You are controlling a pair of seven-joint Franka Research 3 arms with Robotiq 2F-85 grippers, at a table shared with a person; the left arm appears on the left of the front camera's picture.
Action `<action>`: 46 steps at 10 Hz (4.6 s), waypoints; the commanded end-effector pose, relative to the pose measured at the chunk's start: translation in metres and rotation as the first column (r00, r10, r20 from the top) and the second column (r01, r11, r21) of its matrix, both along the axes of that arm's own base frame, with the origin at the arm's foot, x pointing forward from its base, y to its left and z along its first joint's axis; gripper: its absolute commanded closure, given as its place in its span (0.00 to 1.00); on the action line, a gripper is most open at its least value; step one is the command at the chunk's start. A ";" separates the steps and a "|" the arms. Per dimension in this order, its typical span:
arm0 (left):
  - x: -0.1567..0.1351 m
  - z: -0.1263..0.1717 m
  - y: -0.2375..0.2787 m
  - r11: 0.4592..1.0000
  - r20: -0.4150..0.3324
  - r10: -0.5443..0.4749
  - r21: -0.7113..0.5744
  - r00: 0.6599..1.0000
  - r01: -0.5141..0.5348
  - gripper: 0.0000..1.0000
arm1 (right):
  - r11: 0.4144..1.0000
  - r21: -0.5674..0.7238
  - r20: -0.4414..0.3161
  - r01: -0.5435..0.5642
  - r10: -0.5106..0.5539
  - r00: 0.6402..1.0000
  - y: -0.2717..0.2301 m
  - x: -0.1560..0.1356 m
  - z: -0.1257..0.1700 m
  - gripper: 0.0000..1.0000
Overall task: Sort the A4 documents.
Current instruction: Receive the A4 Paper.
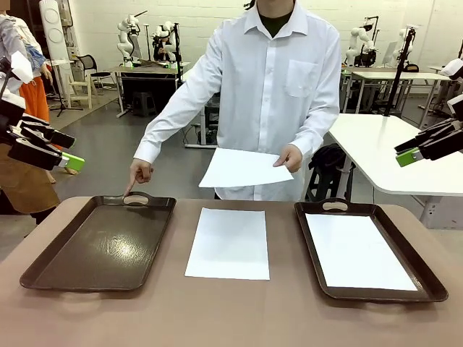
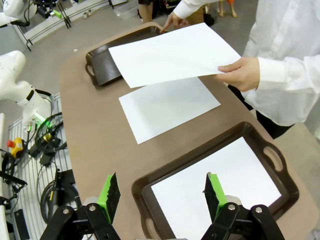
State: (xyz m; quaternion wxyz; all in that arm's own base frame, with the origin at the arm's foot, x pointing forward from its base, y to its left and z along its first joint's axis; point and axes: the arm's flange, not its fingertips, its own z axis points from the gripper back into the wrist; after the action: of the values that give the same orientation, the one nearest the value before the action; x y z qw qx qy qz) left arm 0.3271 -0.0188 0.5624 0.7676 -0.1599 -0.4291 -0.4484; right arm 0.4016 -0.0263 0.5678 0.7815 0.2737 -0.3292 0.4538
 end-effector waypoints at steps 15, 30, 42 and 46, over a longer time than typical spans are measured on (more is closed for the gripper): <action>0.029 -0.020 -0.002 0.989 -0.138 0.069 -0.121 0.988 -0.086 0.00 | 1.000 0.001 -0.001 -0.002 0.002 1.000 0.001 0.000 0.000 0.11; 0.205 -0.141 -0.115 0.755 -0.755 -0.072 -0.468 0.652 -0.459 0.00 | 1.000 0.001 -0.001 -0.002 0.002 1.000 0.001 0.000 0.000 0.11; 0.232 -0.166 -0.169 0.687 -0.803 -0.277 -0.549 0.527 -0.475 0.00 | 1.000 0.001 -0.001 -0.002 0.002 1.000 0.001 0.000 0.000 0.11; 0.239 -0.176 -0.171 0.682 -0.819 -0.297 -0.542 0.491 -0.491 0.00 | 1.000 0.001 -0.001 -0.002 0.002 1.000 0.001 0.000 0.000 0.11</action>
State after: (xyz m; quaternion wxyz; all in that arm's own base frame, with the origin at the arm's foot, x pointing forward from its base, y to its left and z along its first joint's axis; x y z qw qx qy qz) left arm 0.5578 -0.1890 0.3831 0.7802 -0.6078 -0.1362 -0.0577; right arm 0.4016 -0.0257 0.5683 0.7813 0.2732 -0.3291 0.4545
